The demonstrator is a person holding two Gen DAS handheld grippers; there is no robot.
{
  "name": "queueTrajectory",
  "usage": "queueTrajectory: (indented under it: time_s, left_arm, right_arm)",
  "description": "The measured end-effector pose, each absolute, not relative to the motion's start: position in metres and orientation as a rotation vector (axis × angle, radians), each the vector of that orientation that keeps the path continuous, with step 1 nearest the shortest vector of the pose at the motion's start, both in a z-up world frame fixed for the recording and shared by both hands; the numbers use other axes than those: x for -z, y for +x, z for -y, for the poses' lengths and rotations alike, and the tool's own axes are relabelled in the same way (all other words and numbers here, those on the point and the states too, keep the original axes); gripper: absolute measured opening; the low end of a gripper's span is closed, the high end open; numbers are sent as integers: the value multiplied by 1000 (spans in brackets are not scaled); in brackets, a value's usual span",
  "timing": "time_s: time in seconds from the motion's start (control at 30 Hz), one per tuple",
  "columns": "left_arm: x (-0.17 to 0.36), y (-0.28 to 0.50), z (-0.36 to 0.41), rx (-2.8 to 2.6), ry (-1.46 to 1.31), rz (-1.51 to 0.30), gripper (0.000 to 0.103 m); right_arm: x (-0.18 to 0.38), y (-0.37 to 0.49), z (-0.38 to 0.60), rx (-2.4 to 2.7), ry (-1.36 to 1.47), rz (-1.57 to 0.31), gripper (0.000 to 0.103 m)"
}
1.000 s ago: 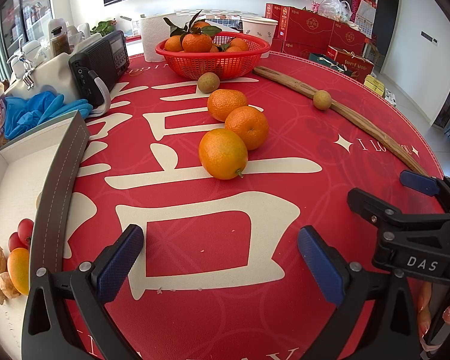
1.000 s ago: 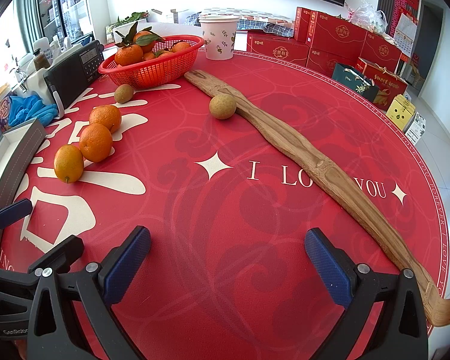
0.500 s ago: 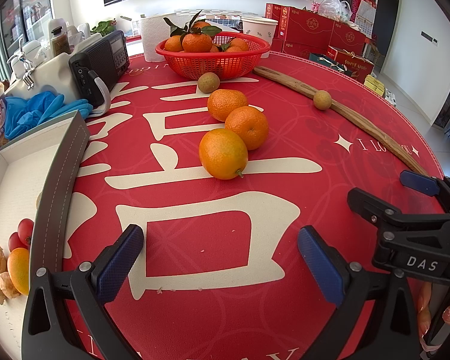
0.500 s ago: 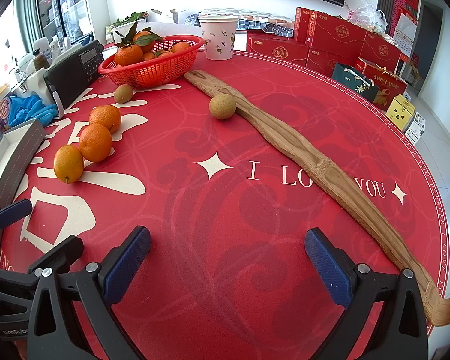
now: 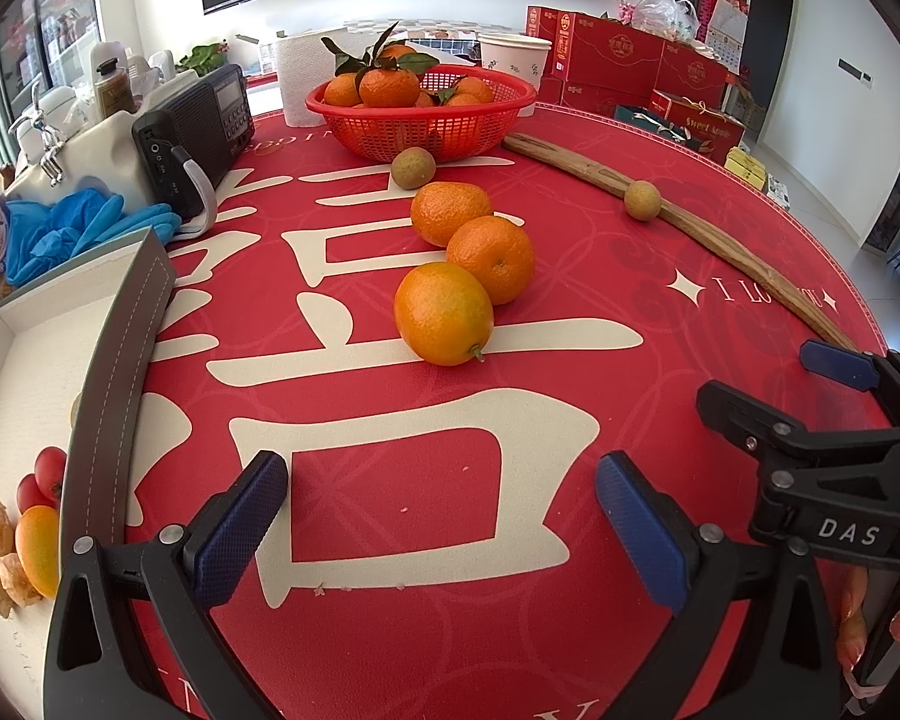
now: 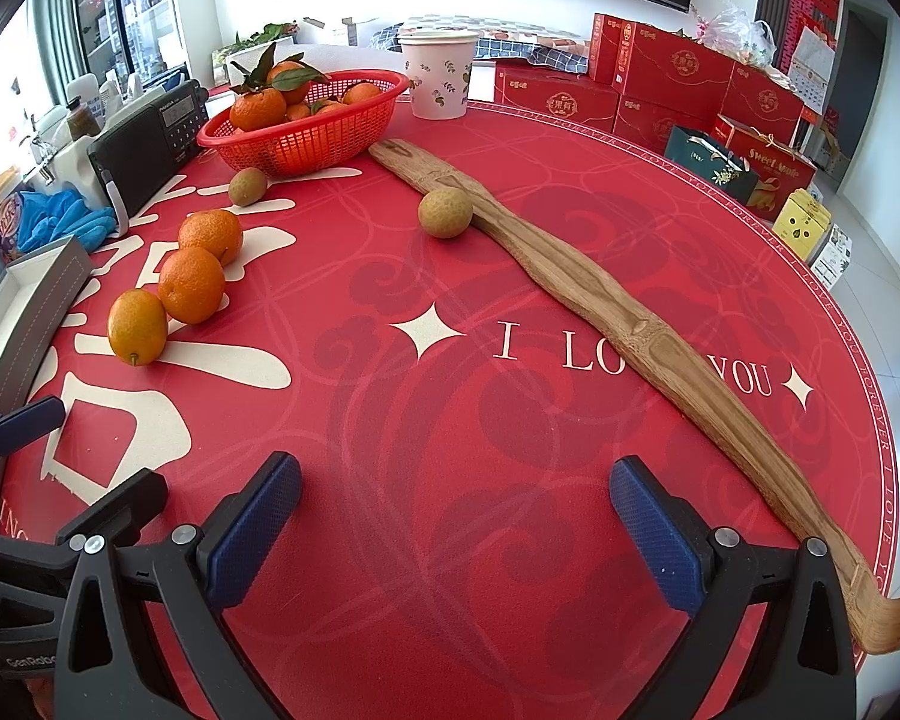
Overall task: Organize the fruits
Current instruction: 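Grasp an orange with the left tool while the right tool grasps another orange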
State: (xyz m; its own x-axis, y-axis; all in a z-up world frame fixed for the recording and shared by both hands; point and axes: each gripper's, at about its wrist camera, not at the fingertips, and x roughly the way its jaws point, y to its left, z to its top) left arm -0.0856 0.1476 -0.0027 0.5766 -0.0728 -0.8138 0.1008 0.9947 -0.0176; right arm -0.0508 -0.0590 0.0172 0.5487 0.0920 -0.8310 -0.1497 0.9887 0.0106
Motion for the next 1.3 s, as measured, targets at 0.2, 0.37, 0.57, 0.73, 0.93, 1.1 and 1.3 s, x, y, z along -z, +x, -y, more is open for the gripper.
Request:
queueTrajectory:
  time_s: [0.2,0.37,0.57,0.73,0.93,1.1,1.3]
  left_arm:
    - [-5,-70,-141,121,28,-937,99]
    - [-6,-49,-133,87,67,-920,97]
    - [1,-30,-133,88,33,-930,79]
    - [-4,-39,-134,107,55,-921,37]
    - [-5,-89,-161,55,44,-896,38]
    - [-5,-105,-185,26,-18,-897,38]
    - [-6,-110,-190,32,-23,-896,38]
  right_arm:
    - [-18,-49,72,-135,-59,-1001,103]
    - [-18,-53,77,-131,-57,-998,103]
    - [-18,-55,78,-141,-62,-988,103]
    - [-18,-55,78,-139,-61,-983,103]
    - [-18,-51,70,-134,-60,-982,103]
    - [-18,-39,43,-174,-78,-979,103]
    - [-19,-15,-21,-312,-146,-974,103]
